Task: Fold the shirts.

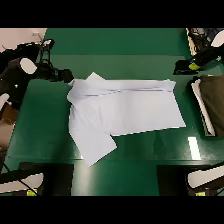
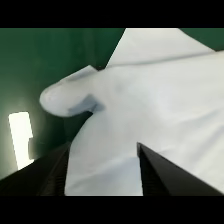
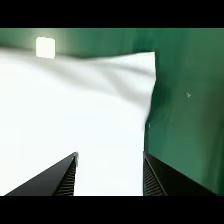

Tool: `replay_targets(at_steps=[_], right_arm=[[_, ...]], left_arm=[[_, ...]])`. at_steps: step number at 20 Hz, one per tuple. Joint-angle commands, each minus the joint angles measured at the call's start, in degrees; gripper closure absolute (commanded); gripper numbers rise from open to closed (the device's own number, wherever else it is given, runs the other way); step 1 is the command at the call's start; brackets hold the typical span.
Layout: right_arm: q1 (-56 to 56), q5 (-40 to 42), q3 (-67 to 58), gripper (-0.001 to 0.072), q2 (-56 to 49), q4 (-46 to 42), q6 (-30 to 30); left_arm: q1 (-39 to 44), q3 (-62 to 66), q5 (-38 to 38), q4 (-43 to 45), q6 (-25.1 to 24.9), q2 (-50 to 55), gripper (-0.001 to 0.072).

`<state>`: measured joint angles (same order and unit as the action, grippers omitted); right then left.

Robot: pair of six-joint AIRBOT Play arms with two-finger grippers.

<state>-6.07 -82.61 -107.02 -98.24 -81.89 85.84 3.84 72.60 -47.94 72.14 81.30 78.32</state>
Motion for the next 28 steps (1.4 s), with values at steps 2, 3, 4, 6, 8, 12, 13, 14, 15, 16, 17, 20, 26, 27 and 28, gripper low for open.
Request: replay_targets(at_steps=[2,3,4,6,8,12,13,14,15,16,17,20,26,27,28], right_arm=[[3.76,-3.5,4.92,0.0279,4.85,2.97,-2.16],[5.55,-2.4,9.18,0.028,8.11,5.77,-2.6],[7.32,-1.53,13.7,0.028,11.41,9.14,-3.15],[10.75,0.17,23.28,0.028,17.97,16.68,-4.44],[13.6,1.16,31.26,0.028,23.39,21.75,-6.03],[16.68,1.7,40.57,0.028,30.97,22.32,-6.47],[17.14,1.68,42.07,0.028,32.48,22.29,-6.47],[17.75,1.7,43.25,0.028,33.79,22.29,-6.51],[18.36,1.99,44.09,0.028,34.82,22.36,-6.75],[18.82,2.14,44.83,0.0279,35.69,22.34,-6.88],[19.08,2.54,45.55,0.028,36.57,22.34,-6.88],[19.89,3.02,46.53,0.0279,38.38,21.86,-6.97],[19.87,0.39,46.56,0.028,36.22,15.45,-7.91],[19.89,-0.81,46.56,0.028,35.1,13.4,-7.89],[20.13,-1.53,46.8,0.0279,34.12,11.8,-7.85]], left_arm=[[-5.29,-0.24,-15.96,0.0,-0.28,-2.8,0.0226],[-6.64,-3.65,-16.96,-0.02,-0.31,-5.53,0.0226],[-7.45,-7.58,-17.25,-0.04,-0.28,-8.26,0.0225],[-7.91,-16.9,-17.57,-0.94,0.66,-13.53,0.0225],[-7.91,-26.25,-17.49,-5.57,1.2,-17.35,0.0225],[-7.91,-38.53,-15.67,-11.28,1.07,-19.58,0.0225],[-7.91,-39.95,-15.08,-12.24,0.7,-19.58,0.0225],[-7.78,-41.03,-14.49,-13.03,0.7,-19.58,0.0225],[-7.08,-41.9,-13.4,-13.2,0.7,-19.58,0.0225],[-6.03,-42.56,-11.96,-13.27,0.72,-19.56,0.0225],[-4.46,-43.17,-10.43,-13.55,0.76,-19.56,0.0226],[0.15,-43.67,-6.25,-14.08,1.33,-19.19,0.0227],[0.24,-38.01,-8.66,-12.44,3.8,-19.45,0.0682],[0.24,-35.63,-9.97,-11.39,3.78,-19.45,0.0682],[0.24,-32.89,-11.04,-9.97,3.8,-19.45,0.0682]])
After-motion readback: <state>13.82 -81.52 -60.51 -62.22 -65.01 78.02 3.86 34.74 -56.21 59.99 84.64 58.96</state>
